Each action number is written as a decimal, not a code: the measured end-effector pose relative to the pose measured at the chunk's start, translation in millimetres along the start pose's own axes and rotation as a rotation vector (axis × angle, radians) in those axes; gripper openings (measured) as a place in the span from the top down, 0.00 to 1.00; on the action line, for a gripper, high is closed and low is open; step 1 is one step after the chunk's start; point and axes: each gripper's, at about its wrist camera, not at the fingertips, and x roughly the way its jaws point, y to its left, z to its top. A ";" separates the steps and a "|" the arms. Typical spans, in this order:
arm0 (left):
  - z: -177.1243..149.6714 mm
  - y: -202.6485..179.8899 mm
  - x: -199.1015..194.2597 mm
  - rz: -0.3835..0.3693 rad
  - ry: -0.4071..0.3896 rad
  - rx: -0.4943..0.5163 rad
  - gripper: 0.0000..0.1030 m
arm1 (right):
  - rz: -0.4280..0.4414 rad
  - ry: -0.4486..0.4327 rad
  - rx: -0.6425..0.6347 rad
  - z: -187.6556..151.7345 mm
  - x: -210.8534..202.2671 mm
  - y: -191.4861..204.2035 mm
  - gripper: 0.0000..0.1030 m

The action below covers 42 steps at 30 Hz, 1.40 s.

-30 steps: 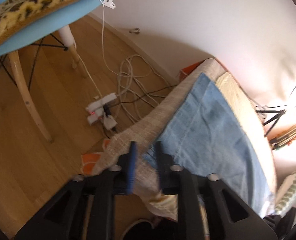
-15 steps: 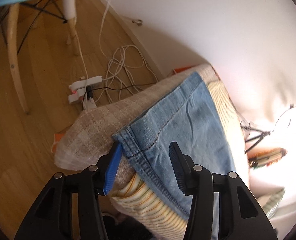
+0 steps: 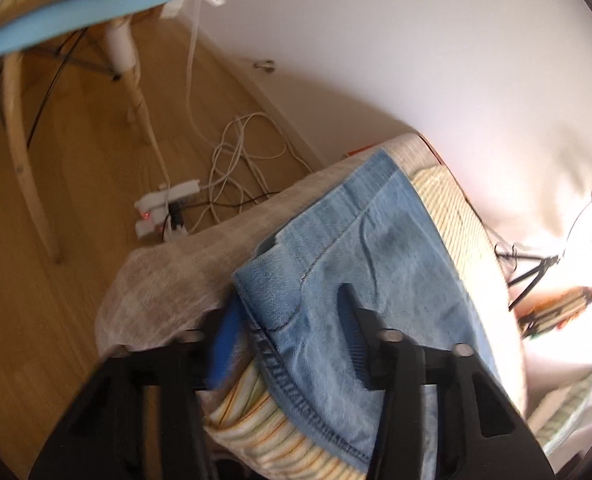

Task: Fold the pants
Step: 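Grasp the leg cuff with the left tool, then grasp the cuff with the right tool while the left tool holds it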

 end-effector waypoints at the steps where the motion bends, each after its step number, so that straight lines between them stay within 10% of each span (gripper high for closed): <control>1: -0.2 -5.5 -0.4 0.008 -0.013 0.036 0.84 | -0.002 0.000 0.006 1.7 -1.0 -1.6 0.70; 5: -5.8 -27.8 -14.9 -0.031 -0.091 0.158 0.84 | -0.025 -0.013 0.055 10.6 -5.2 -11.5 0.46; 23: -86.1 -111.2 -15.1 -0.126 -0.093 0.591 0.85 | 0.294 0.082 0.342 181.9 102.3 -53.7 0.34; 33: -104.7 -122.4 -6.6 -0.111 -0.095 0.711 0.85 | 0.185 0.297 0.097 288.4 209.8 21.3 0.34; 42: -111.4 -134.8 5.3 -0.108 -0.089 0.756 0.85 | 0.018 0.544 -0.116 285.8 286.9 68.0 0.34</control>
